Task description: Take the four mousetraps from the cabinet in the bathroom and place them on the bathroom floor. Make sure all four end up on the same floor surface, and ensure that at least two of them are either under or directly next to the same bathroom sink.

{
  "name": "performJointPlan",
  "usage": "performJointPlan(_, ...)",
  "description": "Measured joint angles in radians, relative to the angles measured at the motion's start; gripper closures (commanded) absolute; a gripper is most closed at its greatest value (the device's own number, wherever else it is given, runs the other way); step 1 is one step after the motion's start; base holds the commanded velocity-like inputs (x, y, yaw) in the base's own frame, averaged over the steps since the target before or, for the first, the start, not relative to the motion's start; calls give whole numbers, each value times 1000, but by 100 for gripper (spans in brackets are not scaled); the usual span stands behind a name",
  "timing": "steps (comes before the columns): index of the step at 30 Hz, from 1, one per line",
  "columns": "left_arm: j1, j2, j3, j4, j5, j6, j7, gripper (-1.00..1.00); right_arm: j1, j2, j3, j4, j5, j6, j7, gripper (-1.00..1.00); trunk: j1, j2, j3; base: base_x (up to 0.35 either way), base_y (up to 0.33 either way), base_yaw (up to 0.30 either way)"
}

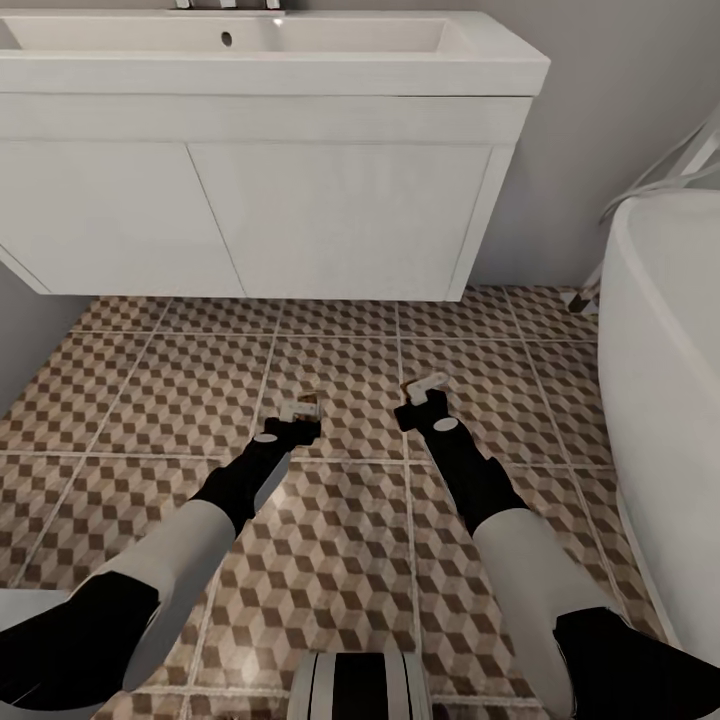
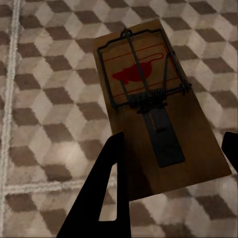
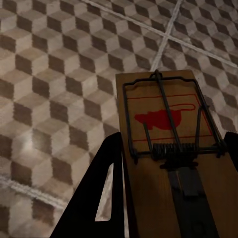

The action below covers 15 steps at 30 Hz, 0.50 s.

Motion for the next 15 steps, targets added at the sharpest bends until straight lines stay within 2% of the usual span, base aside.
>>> performJointPlan(12,2,1,0,14,-1,-19,0,100,0,0,0,70,-1,-121,0,100,5,-3,-46,0,0,0)
performJointPlan(15,2,1,0,12,-2,-19,0,100,0,0,0,77,-1,-132,0,100,7,-4,-60,0,0,0)
